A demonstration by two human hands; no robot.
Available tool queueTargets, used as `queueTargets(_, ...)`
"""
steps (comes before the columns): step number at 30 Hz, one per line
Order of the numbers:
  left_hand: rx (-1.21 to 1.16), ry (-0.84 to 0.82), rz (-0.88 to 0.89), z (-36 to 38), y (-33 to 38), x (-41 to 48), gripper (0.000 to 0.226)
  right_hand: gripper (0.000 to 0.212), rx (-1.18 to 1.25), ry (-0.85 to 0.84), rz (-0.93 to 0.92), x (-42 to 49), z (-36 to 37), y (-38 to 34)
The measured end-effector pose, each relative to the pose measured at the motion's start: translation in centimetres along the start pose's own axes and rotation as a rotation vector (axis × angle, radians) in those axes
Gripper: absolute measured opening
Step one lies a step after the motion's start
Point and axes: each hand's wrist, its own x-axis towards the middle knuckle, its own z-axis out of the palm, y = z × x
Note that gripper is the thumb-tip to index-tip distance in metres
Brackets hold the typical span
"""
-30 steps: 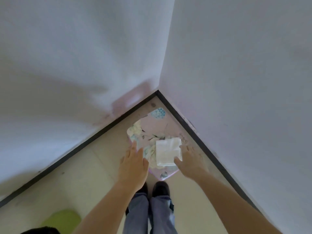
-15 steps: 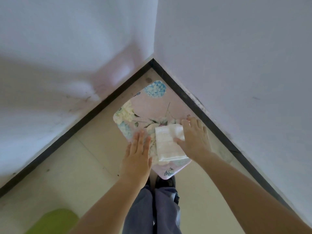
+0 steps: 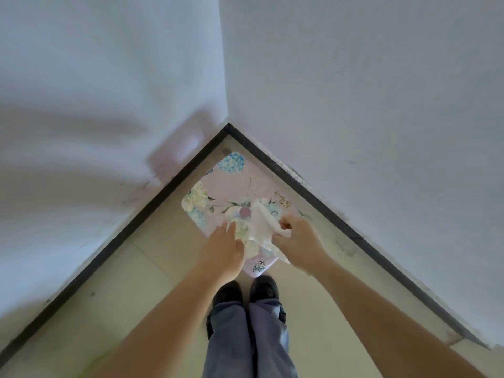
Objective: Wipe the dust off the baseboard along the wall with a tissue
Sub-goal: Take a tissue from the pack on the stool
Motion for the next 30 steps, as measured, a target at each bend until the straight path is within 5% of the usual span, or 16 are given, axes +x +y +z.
queueTargets(9,-0.486,-0.002,0.133,-8.2,8.6,-15.5,0.043,0.014,0.366,0.251,-0.006,-19.0,-11.7,-8.5)
queueTargets(13,-0.949,-0.369,-0.019,-10.5,12.9,-23.3,0.058,0.019,0.695,0.39,-0.006,-27.8,-15.1,-9.8)
queueTargets(15,-1.0,-0.579,-0.008,-10.4,14.8,-26.0,0.066,0.017,0.829,0.48,-0.011,-32.0,-16.2,-9.3)
queueTargets(20,-0.836,-0.599,0.275,-7.1,20.9,-31.6,0.014,0.016,1.104,0.722,0.005,-42.1,-17.5,-4.7)
queueTargets(26,-0.413,-0.696,0.567,-0.3,29.6,-38.3,0.02,0.01,1.395,0.825,0.136,-53.2,-17.7,4.3)
queueTargets(30,-0.202,-0.832,0.683,7.7,34.6,-44.5,0.02,0.026,1.625,0.89,0.159,-60.6,-16.3,11.7)
